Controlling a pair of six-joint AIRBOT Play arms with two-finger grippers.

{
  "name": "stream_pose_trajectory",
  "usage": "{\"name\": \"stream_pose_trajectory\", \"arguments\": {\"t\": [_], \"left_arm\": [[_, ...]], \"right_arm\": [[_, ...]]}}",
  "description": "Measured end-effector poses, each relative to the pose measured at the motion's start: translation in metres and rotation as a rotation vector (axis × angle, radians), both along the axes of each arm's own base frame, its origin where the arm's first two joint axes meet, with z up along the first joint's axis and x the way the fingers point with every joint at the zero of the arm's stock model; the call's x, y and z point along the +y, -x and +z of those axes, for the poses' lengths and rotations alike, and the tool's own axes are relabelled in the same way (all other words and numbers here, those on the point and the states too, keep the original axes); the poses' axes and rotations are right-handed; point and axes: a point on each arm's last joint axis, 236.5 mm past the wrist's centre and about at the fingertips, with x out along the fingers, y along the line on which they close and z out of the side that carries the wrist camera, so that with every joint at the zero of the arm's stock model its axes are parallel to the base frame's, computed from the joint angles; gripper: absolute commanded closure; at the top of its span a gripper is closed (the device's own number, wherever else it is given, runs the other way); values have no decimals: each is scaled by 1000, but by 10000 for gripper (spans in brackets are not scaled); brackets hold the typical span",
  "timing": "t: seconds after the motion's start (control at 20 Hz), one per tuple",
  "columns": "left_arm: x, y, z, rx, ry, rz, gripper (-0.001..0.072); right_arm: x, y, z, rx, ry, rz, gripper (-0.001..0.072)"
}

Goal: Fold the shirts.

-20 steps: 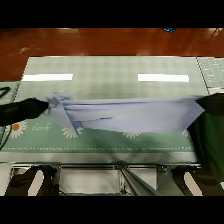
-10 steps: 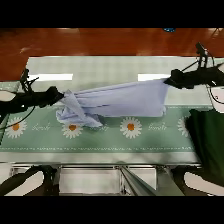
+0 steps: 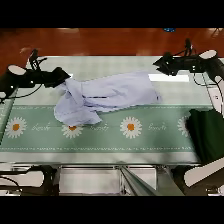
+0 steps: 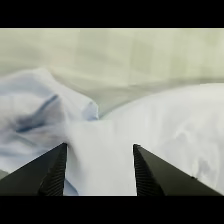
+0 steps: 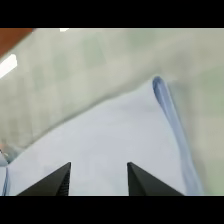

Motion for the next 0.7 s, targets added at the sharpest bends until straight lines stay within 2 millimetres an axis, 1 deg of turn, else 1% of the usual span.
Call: {"name": "stream_pose_trajectory", "arguments": {"t": [0.05, 0.1, 0.2, 0.25, 0.3, 0.35, 0.45, 0.5, 0.55, 0.6, 0.7], "left_arm": [[16, -3, 8, 4, -16, 11, 201], [35, 1, 15, 29, -30, 15, 201], [72, 23, 20, 104, -51, 30, 201], [90, 38, 18, 150, -60, 46, 201], [105, 60, 11, 215, -59, 59, 201], [113, 83, 2, 275, -49, 71, 201], [118, 130, -22, 388, -15, 104, 201], [114, 154, -35, 443, 13, 112, 201], [108, 173, -47, 480, 34, 110, 201], [98, 189, -57, 514, 68, 99, 201], [76, 208, -71, 550, 133, 87, 202]], "right_arm": [[-14, -1, 8, -3, -15, -5, 304], [-27, 3, 16, 0, -29, -2, 305], [-60, 20, 27, 20, -8, 7, 305], [-78, 32, 28, 39, 30, 7, 305], [-96, 47, 24, 73, 84, 2, 305], [-110, 66, 15, 119, 130, -1, 305], [-127, 97, -4, 196, 197, -26, 305], [-134, 113, -16, 231, 226, -43, 305], [-136, 125, -26, 256, 237, -57, 305], [-135, 136, -35, 277, 239, -60, 305], [-129, 155, -52, 311, 232, -50, 305]]}}
